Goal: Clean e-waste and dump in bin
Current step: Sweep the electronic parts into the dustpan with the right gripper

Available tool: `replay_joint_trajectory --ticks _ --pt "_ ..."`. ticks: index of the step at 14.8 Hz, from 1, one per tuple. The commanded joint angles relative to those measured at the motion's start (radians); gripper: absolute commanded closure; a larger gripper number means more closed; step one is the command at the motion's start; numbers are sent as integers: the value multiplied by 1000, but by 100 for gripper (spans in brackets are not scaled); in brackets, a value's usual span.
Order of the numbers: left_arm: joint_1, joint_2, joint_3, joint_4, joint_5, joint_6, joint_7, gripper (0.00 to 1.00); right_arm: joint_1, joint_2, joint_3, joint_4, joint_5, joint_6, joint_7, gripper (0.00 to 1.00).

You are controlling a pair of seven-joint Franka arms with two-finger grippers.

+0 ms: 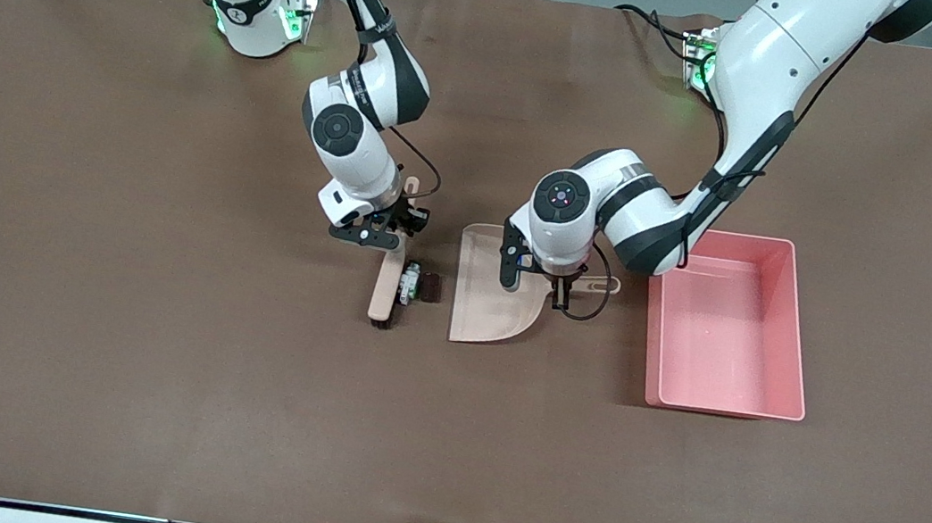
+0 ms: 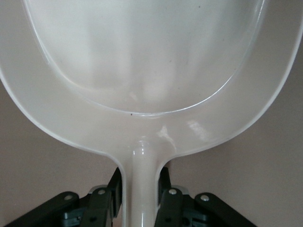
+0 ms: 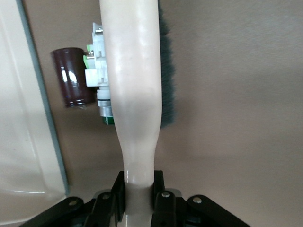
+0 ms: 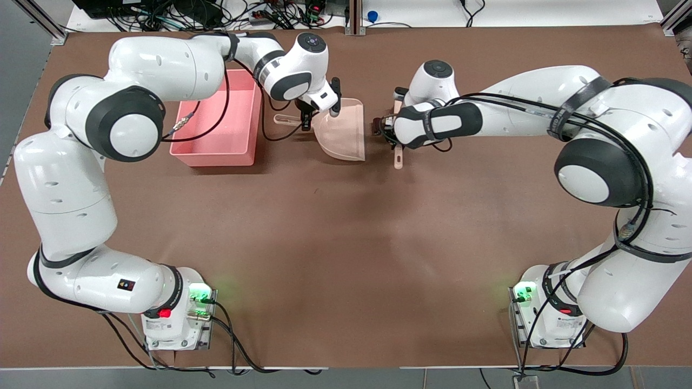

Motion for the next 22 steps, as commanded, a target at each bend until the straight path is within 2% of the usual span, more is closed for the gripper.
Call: replay_joint_trajectory --ticks 1,3,7,16,19,22 --pt "-7 24 -2 28 20 -14 8 67 47 48 -13 87 2 -53 57 100" --pt "-7 24 -2 28 20 -15 8 67 62 68 -14 131 -6 -91 58 100" --pt "-7 22 -2 28 20 -15 8 67 87 106 -13 214 -89 -159 103 100" --pt "-7 22 -2 30 20 -15 8 67 127 146 -10 306 -90 -167 172 100" --pt "-5 22 -2 28 20 -15 9 67 137 160 -10 362 -90 -217 209 100" --pt "-5 22 -2 28 20 -15 12 67 147 160 -13 363 -96 -223 213 100"
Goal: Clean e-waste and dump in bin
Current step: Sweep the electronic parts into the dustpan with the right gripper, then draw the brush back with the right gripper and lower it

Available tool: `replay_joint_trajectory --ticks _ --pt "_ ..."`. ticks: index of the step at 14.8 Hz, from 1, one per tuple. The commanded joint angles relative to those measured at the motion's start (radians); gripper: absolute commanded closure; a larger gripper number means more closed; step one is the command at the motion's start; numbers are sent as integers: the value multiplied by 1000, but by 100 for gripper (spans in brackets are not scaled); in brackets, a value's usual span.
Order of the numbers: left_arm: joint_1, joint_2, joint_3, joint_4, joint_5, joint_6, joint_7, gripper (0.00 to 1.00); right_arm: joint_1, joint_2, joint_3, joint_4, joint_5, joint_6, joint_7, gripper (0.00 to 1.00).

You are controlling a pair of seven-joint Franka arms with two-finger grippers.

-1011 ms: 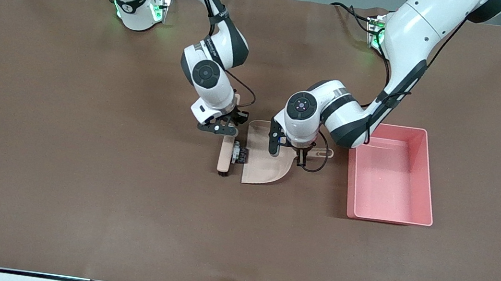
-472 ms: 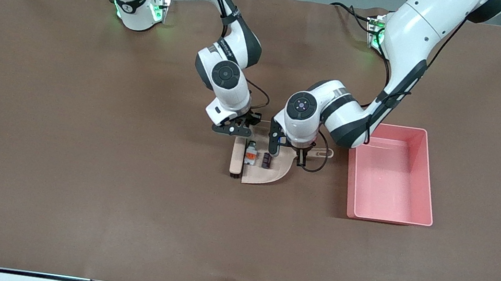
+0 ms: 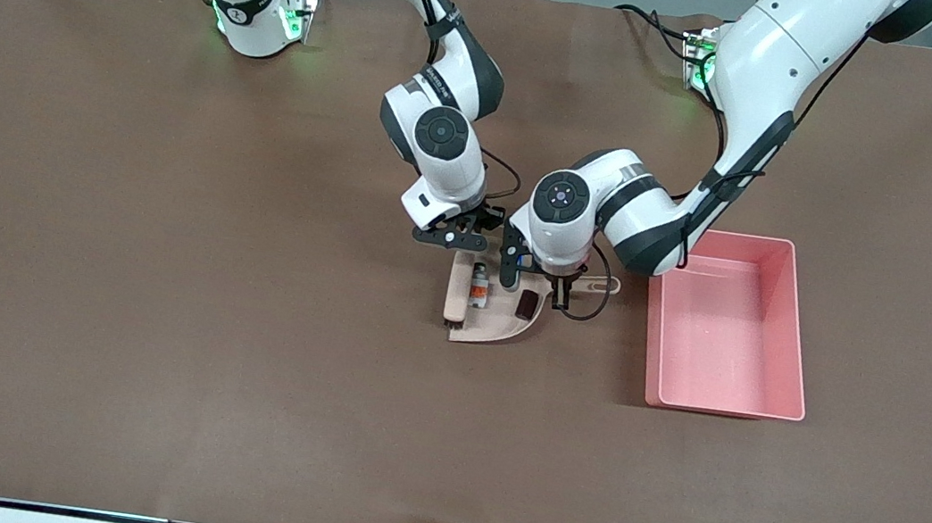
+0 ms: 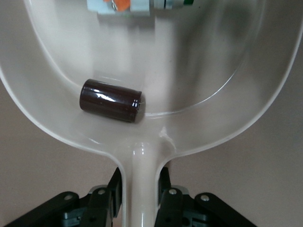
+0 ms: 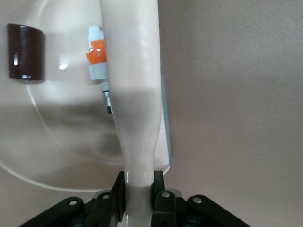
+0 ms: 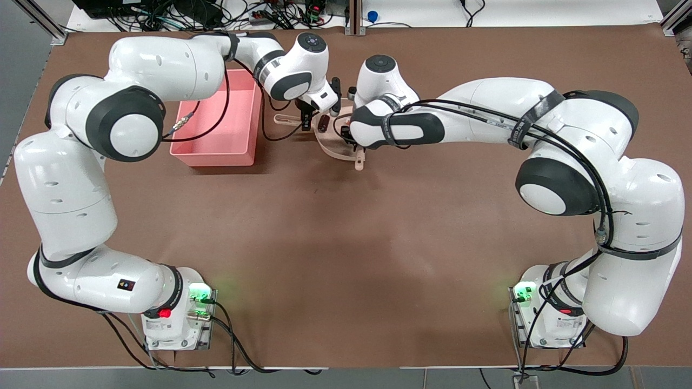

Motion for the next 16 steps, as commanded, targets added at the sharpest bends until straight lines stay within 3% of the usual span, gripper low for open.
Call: replay_joint_trajectory --ticks 1,9,13,16 --pt "-5 23 -2 26 20 -13 12 67 6 13 -11 13 -35 -12 24 100" --pt "2 22 -2 26 20 -7 17 67 -86 -10 -12 -60 -52 -17 -56 100" --pt "9 19 -2 19 20 35 34 67 -170 -82 -12 -141 -52 -23 -140 100" --pt "14 19 -2 9 20 97 37 68 -231 -203 -40 -290 -52 14 -140 100"
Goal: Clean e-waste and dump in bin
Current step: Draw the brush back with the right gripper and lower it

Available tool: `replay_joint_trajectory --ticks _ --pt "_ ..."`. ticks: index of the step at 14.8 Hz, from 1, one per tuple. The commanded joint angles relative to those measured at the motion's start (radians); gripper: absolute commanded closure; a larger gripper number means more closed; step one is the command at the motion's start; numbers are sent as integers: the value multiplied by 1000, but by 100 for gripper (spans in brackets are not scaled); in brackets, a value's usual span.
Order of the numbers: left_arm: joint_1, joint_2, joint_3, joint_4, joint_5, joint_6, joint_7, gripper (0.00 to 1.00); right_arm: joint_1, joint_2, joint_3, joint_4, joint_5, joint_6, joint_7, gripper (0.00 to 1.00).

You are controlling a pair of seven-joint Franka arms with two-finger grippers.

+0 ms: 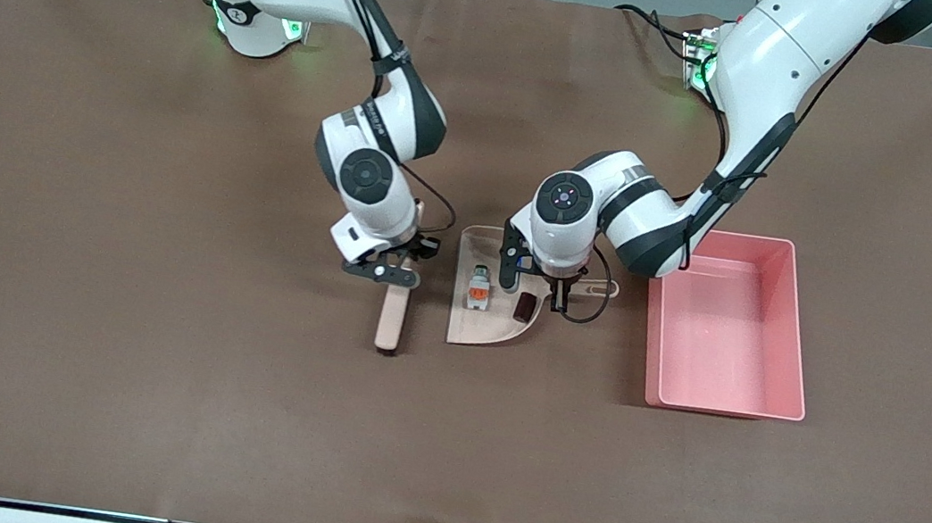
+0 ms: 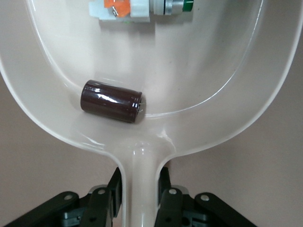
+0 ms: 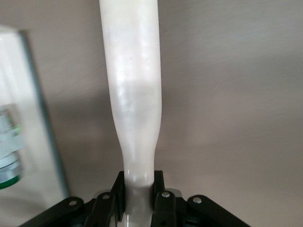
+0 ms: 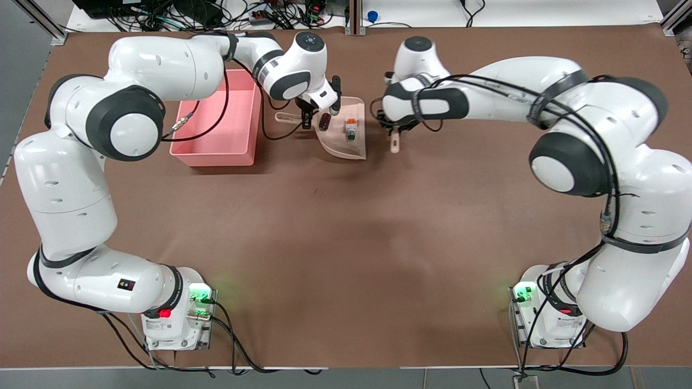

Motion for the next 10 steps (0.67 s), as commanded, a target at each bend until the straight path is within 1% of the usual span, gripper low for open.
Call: replay_joint_trajectory --ticks 1,2,4,6,7,8,10 --pt "8 10 -4 6 20 67 13 69 -82 -187 -6 -214 -12 46 -15 100" --pt "8 8 -4 4 20 79 13 69 -118 -224 -6 -250 -12 47 -22 100" --pt "10 4 -6 6 19 87 11 71 -194 -258 -6 -316 -12 67 -105 100" --pt "10 -12 -7 7 19 87 14 72 -274 -301 -6 -410 -13 148 -236 100" --pt "10 -18 -10 10 17 87 16 75 -313 -304 -8 -456 -13 192 -307 100" --pt "11 -19 -13 15 17 87 17 80 -352 -314 -6 -496 -13 238 -368 100" --pt "14 -33 -16 19 8 87 17 85 -406 -332 -6 -573 -13 317 -455 100"
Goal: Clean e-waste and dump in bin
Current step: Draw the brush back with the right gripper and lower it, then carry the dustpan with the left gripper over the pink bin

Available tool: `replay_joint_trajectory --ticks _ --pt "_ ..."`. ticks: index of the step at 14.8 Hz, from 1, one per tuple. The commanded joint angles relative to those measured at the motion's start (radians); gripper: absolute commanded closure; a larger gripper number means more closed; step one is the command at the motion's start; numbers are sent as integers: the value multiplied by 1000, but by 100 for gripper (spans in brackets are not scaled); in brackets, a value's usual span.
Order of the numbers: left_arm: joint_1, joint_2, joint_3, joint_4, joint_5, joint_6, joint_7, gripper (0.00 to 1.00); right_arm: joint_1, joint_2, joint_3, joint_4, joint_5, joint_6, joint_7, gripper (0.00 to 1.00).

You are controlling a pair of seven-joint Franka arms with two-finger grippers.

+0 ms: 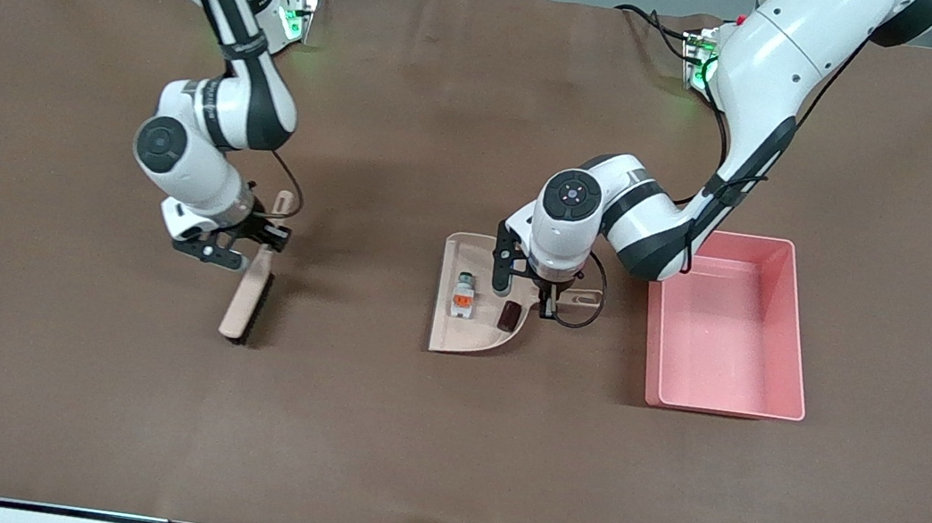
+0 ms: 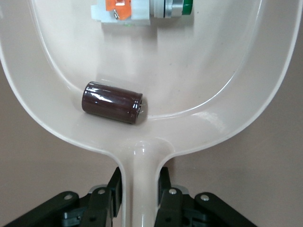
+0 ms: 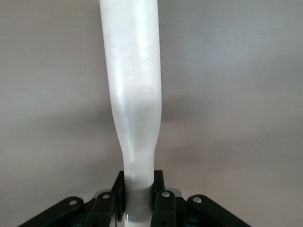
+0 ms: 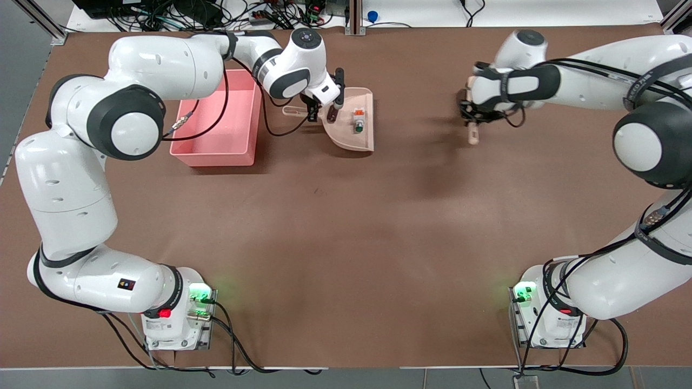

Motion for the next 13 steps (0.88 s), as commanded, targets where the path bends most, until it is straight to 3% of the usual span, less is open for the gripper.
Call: replay_joint_trajectory --ticks 1,3,6,13 --pt "19 -42 -15 -2 8 2 12 85 -72 -72 20 -144 -12 97 -93 100" --pt "48 -66 -33 -2 2 -5 21 85 -84 -100 18 -190 -12 120 -111 100" --pt "160 -101 -114 -5 -10 -22 21 85 -107 -161 18 -254 -12 114 -122 100" --pt "565 -158 -425 -5 -9 -249 21 85 -325 -209 18 -325 -12 94 -435 99"
